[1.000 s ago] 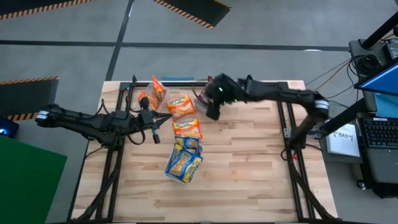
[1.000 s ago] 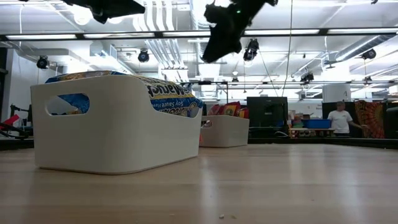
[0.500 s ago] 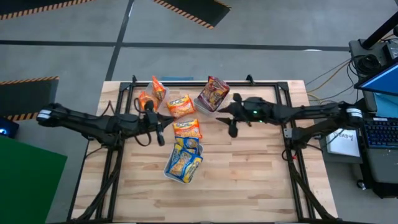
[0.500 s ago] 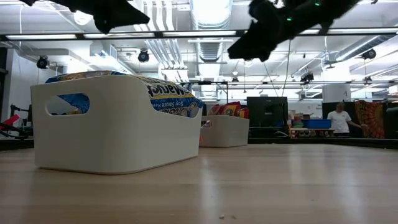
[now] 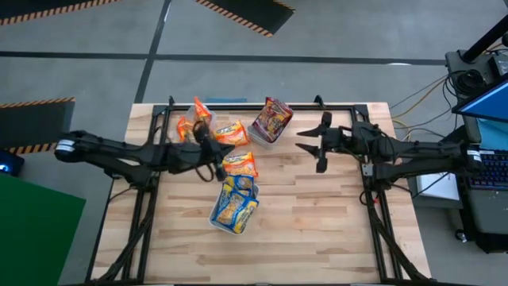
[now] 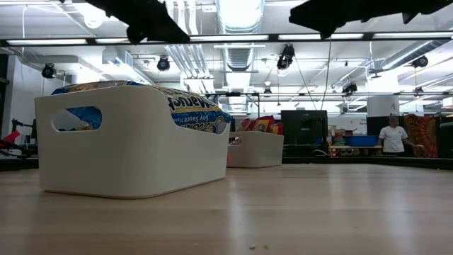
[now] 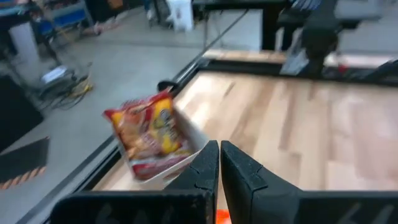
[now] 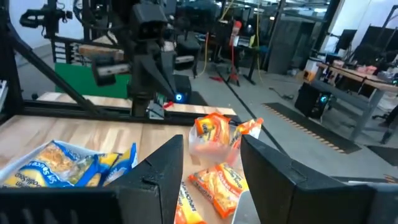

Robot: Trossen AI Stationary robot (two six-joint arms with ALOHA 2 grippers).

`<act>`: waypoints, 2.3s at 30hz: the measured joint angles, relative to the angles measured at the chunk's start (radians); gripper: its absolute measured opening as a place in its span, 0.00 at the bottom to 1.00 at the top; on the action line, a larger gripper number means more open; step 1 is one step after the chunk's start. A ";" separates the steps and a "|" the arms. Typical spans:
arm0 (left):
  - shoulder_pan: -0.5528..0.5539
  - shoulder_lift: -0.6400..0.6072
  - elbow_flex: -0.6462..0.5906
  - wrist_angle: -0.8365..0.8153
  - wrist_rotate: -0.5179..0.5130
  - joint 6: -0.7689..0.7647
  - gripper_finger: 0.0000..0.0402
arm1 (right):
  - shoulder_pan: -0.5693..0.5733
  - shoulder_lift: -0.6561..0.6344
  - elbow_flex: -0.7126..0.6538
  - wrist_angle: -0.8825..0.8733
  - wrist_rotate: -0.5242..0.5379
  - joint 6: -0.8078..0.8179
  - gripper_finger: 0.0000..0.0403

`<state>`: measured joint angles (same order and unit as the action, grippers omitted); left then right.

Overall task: Sort Maruchan noodles
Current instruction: Put the orange noodle pack into the transparent bin

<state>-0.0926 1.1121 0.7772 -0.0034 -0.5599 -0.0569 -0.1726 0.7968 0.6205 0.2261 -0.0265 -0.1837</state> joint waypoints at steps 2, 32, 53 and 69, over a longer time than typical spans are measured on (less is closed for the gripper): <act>0.030 0.028 0.048 -0.085 0.000 -0.014 0.00 | 0.000 -0.006 -0.005 0.000 0.000 0.000 0.37; 0.369 0.290 0.243 -0.536 0.289 0.095 0.03 | -0.027 0.017 -0.022 -0.013 0.001 0.008 0.30; 0.495 0.476 0.242 -0.332 0.335 0.339 0.49 | -0.026 0.017 -0.027 -0.037 -0.001 0.015 0.31; 0.650 0.627 0.242 -0.217 0.446 0.337 0.42 | -0.027 0.017 -0.028 -0.038 0.000 -0.010 0.32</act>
<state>0.5571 1.7394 1.0187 -0.2205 -0.1141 0.2802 -0.1993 0.8135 0.5922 0.1883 -0.0269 -0.1936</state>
